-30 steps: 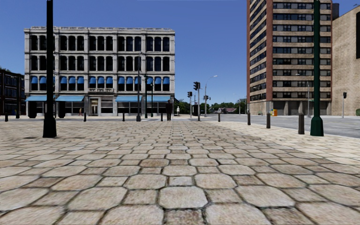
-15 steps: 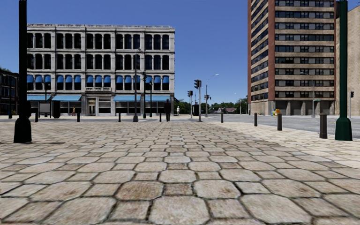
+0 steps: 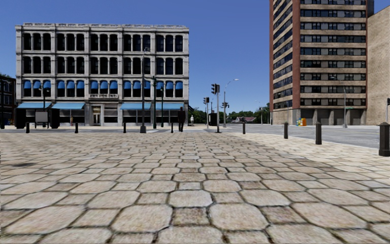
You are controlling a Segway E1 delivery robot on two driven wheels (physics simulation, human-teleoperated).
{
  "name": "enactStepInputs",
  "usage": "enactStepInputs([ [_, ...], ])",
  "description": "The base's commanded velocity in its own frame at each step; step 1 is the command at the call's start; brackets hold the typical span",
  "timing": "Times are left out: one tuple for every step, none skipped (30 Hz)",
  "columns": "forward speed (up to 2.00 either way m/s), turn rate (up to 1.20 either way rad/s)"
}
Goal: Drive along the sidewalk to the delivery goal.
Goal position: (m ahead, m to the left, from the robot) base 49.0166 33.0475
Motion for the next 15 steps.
enactStepInputs([
  [2.00,0.00],
  [2.00,0.00],
  [2.00,0.00],
  [2.00,0.00],
  [2.00,0.00],
  [2.00,0.00],
  [2.00,0.00],
  [2.00,0.00],
  [2.00,0.00],
  [2.00,0.00],
  [2.00,0.00],
  [2.00,0.00],
  [2.00,0.00],
  [2.00,0.00],
  [2.00,0.00],
])
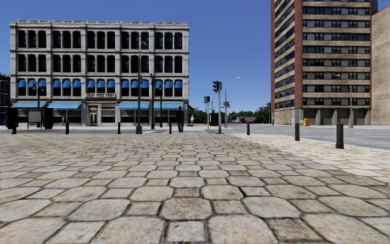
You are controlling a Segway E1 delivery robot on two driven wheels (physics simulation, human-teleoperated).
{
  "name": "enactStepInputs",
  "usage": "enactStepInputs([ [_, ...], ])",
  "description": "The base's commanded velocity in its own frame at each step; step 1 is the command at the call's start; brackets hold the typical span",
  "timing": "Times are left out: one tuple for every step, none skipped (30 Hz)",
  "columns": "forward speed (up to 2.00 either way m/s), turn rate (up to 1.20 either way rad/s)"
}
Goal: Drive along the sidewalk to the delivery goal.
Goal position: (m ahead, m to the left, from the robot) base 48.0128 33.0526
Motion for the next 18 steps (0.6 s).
enactStepInputs([
  [2.00,0.00],
  [2.00,0.00],
  [2.00,0.00],
  [2.00,0.00],
  [2.00,0.00],
  [2.00,0.00],
  [2.00,0.00],
  [2.00,0.00],
  [2.00,0.00],
  [2.00,0.00],
  [2.00,0.00],
  [2.00,0.00],
  [2.00,0.00],
  [2.00,0.00],
  [2.00,0.00],
  [2.00,0.00],
  [2.00,0.00],
  [2.00,0.00],
])
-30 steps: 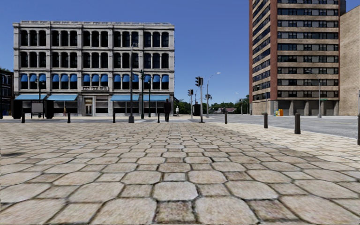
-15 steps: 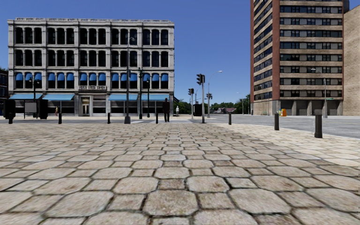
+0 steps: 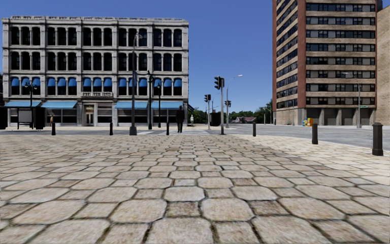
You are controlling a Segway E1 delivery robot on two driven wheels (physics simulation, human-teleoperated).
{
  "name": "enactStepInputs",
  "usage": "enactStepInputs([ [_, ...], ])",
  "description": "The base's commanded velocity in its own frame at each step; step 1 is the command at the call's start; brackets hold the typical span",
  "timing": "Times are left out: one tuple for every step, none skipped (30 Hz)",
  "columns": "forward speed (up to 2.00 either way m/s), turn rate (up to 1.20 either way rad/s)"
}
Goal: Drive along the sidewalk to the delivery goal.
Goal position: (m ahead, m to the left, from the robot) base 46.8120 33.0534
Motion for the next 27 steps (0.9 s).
enactStepInputs([
  [2.00,0.00],
  [2.00,0.00],
  [2.00,0.00],
  [2.00,0.00],
  [2.00,0.00],
  [2.00,0.00],
  [2.00,0.00],
  [2.00,0.00],
  [2.00,0.00],
  [2.00,0.00],
  [2.00,0.00],
  [2.00,0.00],
  [2.00,0.00],
  [2.00,0.00],
  [2.00,0.00],
  [2.00,0.00],
  [2.00,0.00],
  [2.00,0.00],
  [2.00,0.00],
  [2.00,0.00],
  [2.00,0.00],
  [2.00,0.00],
  [2.00,0.00],
  [2.00,0.00],
  [2.00,0.00],
  [2.00,0.00],
  [2.00,0.00],
])
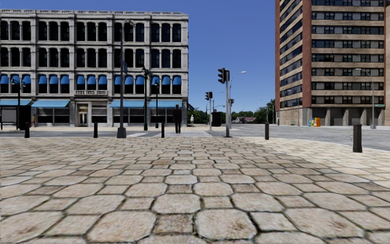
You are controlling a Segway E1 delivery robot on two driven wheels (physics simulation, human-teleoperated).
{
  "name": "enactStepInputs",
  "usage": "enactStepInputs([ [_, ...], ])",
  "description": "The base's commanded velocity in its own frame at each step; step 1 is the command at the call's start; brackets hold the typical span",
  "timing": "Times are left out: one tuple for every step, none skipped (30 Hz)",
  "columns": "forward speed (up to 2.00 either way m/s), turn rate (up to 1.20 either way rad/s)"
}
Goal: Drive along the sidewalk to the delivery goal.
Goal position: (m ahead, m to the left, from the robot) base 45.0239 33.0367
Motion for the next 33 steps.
enactStepInputs([
  [2.00,0.00],
  [2.00,0.00],
  [2.00,0.00],
  [2.00,0.03],
  [2.00,0.03],
  [2.00,0.13],
  [2.00,0.24],
  [2.00,0.26],
  [2.00,0.26],
  [2.00,0.27],
  [2.00,0.27],
  [2.00,0.27],
  [2.00,0.27],
  [2.00,0.27],
  [2.00,0.27],
  [2.00,0.23],
  [2.00,0.00],
  [2.00,0.00],
  [2.00,0.00],
  [2.00,0.00],
  [2.00,0.00],
  [2.00,0.00],
  [2.00,0.00],
  [2.00,0.00],
  [2.00,0.00],
  [2.00,0.00],
  [2.00,0.00],
  [2.00,0.00],
  [2.00,0.00],
  [2.00,0.00],
  [2.00,0.00],
  [2.00,0.00],
  [2.00,0.00],
])
